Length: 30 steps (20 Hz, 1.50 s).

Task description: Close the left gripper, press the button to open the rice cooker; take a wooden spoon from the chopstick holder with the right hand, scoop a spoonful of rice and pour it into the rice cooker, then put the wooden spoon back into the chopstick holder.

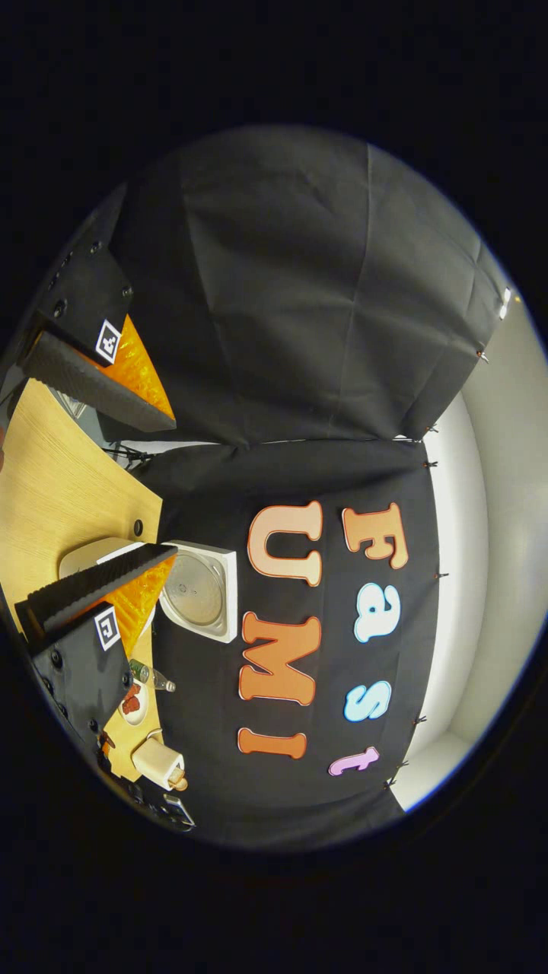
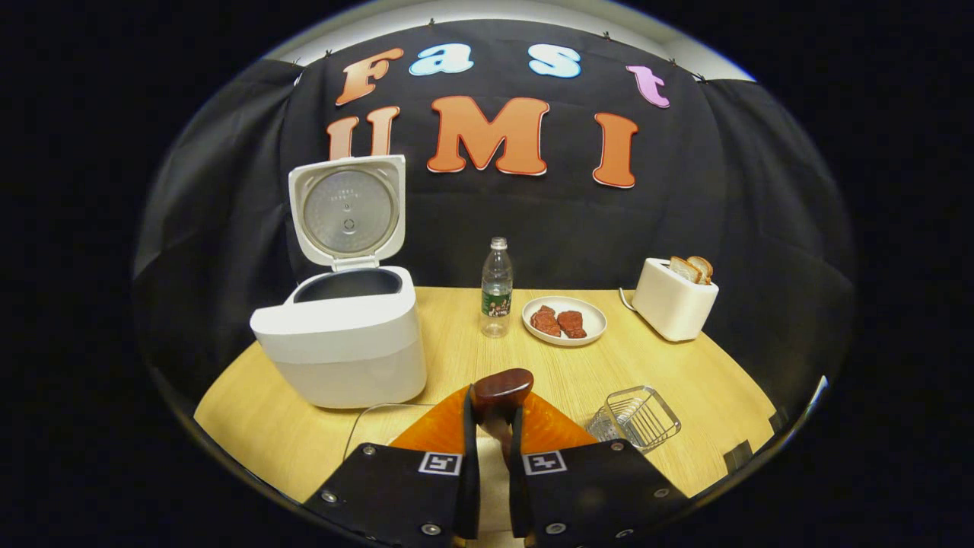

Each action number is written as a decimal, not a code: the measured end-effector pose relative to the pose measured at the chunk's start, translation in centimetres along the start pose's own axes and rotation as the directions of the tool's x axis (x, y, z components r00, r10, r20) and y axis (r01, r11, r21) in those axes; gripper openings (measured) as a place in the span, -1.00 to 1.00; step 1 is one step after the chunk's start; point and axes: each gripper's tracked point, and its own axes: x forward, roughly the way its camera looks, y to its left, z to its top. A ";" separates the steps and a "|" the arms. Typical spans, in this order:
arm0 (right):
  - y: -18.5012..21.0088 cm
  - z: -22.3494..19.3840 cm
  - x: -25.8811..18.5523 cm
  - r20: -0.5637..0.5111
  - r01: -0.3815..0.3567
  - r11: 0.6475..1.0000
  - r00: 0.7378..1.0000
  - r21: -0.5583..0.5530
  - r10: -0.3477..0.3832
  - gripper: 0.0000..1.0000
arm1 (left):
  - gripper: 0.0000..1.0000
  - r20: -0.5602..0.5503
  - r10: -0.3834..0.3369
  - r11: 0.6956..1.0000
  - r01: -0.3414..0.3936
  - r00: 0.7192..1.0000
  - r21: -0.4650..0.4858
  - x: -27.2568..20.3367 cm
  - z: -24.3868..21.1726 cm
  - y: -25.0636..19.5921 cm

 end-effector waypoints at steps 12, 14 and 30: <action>4.7 -1.7 2.1 -0.037 -0.178 0.790 0.969 0.587 0.245 -0.70 | 0.99 -0.034 0.017 1.000 -0.017 0.999 -0.008 1.6 -1.3 2.0; 4.5 -2.0 2.6 -0.044 -0.167 0.740 0.966 0.652 0.256 -0.70 | 1.00 -0.035 0.017 1.000 -0.018 0.999 -0.012 1.7 -1.4 2.2; -1.8 -1.7 1.5 -0.013 -0.063 0.263 0.960 0.963 0.278 -0.70 | 1.00 -0.021 -0.020 0.999 0.020 1.000 -0.027 2.5 -0.8 0.9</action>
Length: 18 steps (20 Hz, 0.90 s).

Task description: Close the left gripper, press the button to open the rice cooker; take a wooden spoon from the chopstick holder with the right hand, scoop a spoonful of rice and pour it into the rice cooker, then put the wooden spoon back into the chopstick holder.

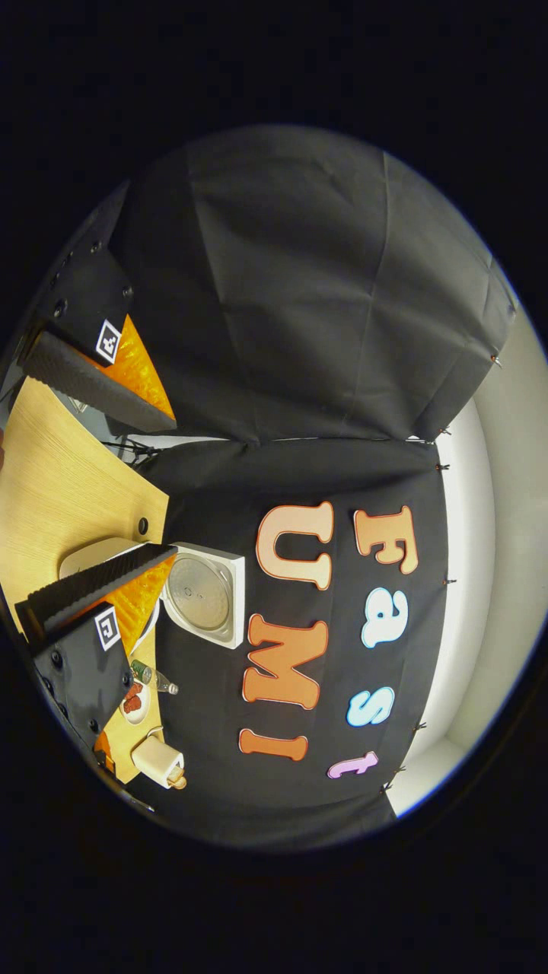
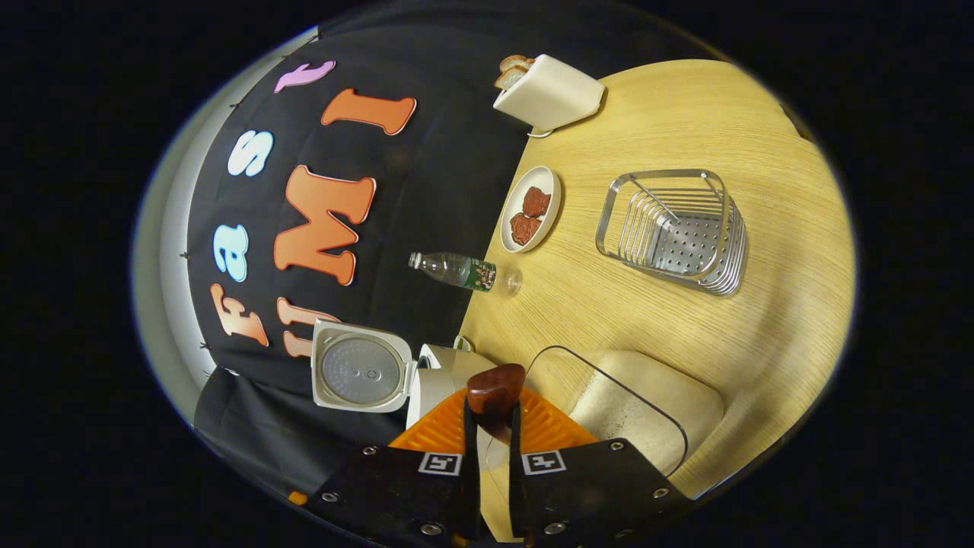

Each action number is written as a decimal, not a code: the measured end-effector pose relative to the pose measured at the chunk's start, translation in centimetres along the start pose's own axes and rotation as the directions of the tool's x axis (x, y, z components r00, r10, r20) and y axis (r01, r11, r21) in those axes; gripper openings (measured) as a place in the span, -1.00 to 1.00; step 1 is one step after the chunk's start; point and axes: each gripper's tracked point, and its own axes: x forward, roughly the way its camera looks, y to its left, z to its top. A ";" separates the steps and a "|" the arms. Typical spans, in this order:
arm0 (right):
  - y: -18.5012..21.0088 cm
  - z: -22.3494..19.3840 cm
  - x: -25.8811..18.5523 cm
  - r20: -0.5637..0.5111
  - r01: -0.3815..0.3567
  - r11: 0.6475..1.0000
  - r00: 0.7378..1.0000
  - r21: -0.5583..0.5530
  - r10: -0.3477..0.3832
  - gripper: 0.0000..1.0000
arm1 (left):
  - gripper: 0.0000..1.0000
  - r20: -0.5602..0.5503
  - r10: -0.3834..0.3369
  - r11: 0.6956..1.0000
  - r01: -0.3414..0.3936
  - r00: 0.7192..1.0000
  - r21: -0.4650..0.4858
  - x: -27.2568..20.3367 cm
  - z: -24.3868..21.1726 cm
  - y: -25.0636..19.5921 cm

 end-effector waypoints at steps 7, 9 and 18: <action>3.1 2.1 -2.6 0.014 -0.021 0.998 1.000 0.057 0.020 -0.71 | 1.00 0.009 -0.031 0.999 0.031 0.999 -0.013 0.5 0.3 -1.7; 4.8 2.4 -3.0 0.009 -0.031 0.997 0.999 0.069 0.030 -0.70 | 1.00 0.016 -0.033 0.999 0.033 0.999 -0.011 0.8 0.4 -2.2; 12.9 3.0 -1.3 -0.029 -0.105 0.991 0.994 0.083 0.108 -0.71 | 0.98 -0.006 -0.127 0.991 0.126 0.992 -0.032 1.3 -0.8 -5.1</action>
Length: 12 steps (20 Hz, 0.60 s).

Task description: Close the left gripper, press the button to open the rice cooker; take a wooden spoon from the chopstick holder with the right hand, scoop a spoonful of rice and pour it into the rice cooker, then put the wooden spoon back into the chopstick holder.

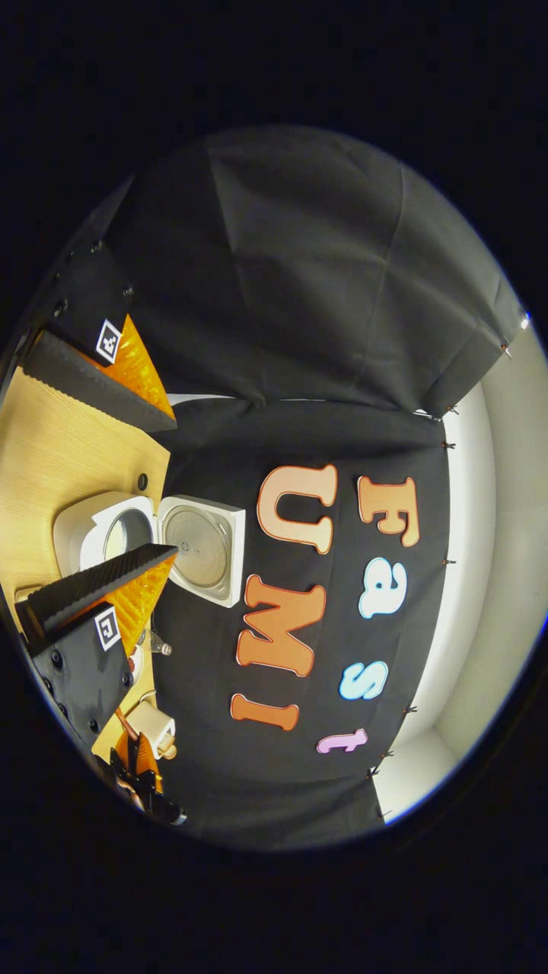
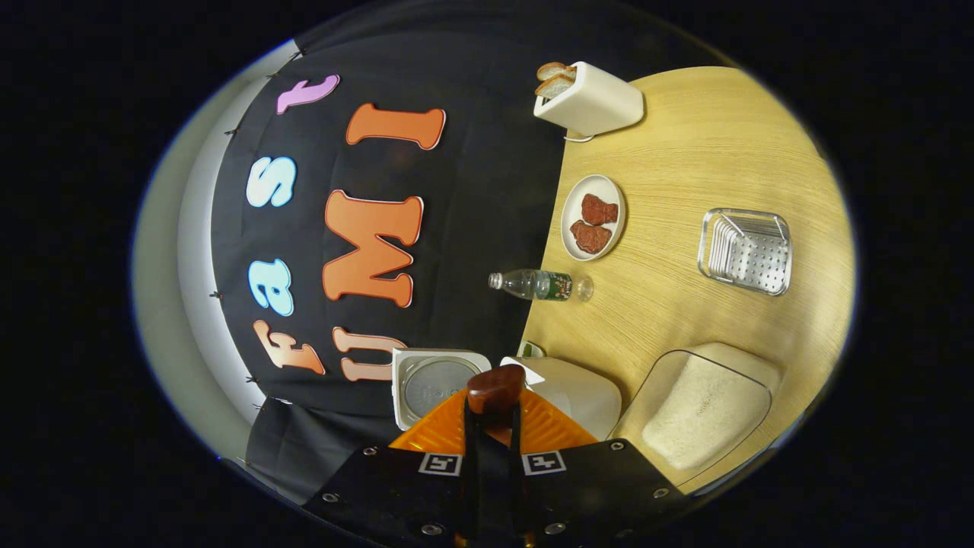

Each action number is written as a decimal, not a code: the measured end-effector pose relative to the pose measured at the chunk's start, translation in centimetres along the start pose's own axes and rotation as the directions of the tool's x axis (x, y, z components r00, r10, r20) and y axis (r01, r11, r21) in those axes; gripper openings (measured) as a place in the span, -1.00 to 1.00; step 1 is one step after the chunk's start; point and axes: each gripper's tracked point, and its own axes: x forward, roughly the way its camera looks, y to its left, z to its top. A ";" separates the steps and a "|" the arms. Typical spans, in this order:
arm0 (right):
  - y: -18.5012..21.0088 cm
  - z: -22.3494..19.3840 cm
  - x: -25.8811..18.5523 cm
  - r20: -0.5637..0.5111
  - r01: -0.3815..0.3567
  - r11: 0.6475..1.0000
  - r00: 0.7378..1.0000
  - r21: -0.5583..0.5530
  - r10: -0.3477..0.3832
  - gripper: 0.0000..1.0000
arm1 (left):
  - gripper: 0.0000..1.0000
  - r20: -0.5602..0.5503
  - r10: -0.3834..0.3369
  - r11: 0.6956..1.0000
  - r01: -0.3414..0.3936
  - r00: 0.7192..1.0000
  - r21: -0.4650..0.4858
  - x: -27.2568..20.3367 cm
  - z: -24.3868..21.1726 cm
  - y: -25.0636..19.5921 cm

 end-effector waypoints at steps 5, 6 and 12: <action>3.9 -1.5 2.9 -0.026 -0.033 0.999 0.999 0.019 0.033 -0.70 | 0.96 -0.027 -0.027 0.999 0.026 0.999 -0.023 0.0 -1.1 -0.7; 4.9 -1.7 4.0 -0.025 -0.042 0.999 0.999 0.013 0.042 -0.70 | 1.00 -0.032 -0.030 0.999 0.029 0.999 -0.028 0.0 -1.3 -0.7; 10.3 -2.9 9.7 0.003 -0.095 0.994 0.995 -0.060 0.095 -0.71 | 1.00 -0.039 -0.038 0.999 0.038 0.999 -0.012 0.1 -1.6 -0.8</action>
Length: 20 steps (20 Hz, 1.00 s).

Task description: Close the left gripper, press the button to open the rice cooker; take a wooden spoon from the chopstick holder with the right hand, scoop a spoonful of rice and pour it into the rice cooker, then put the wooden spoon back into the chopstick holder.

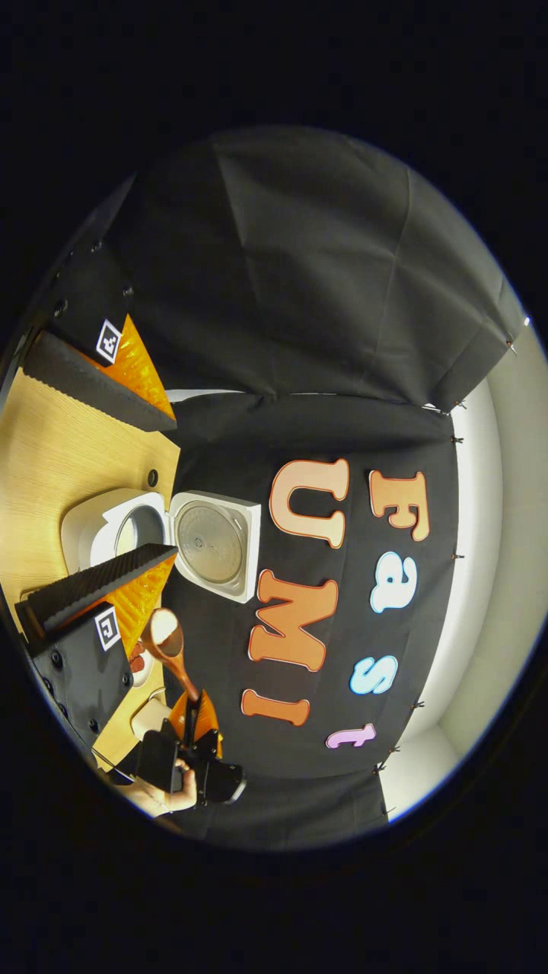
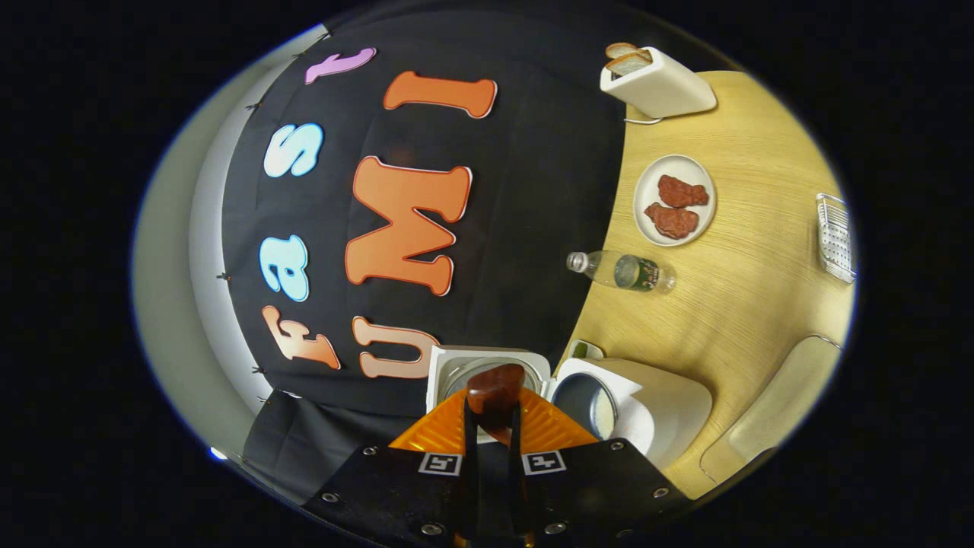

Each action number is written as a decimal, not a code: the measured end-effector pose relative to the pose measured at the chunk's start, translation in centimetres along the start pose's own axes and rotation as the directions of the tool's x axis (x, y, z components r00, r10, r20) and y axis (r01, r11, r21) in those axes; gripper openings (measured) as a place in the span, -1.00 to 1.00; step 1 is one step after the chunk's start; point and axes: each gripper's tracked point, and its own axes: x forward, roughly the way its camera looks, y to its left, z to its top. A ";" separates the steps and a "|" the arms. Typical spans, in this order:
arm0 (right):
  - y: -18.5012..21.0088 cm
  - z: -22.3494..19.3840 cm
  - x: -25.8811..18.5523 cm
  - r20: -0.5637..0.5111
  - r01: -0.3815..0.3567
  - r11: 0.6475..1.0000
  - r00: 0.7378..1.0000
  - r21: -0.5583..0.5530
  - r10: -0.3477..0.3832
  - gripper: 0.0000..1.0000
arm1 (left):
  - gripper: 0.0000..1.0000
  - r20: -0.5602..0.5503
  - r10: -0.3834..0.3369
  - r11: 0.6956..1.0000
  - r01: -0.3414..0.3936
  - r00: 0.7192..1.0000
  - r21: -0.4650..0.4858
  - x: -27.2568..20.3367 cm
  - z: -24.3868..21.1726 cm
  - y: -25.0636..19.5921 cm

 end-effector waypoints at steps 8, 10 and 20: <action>3.8 1.2 4.6 0.100 0.001 0.973 0.995 -0.232 0.022 -0.71 | 0.99 -0.008 0.032 0.999 -0.032 0.999 0.002 0.2 -0.5 2.0; 4.4 1.2 5.1 0.111 0.000 0.960 0.993 -0.279 0.032 -0.71 | 0.99 -0.015 0.044 0.999 -0.044 0.999 -0.001 0.1 -0.9 2.6; 6.1 -0.1 6.5 0.126 0.004 0.878 0.990 -0.479 0.064 -0.71 | 0.99 -0.024 0.062 0.998 -0.062 0.998 0.009 0.5 -1.3 3.5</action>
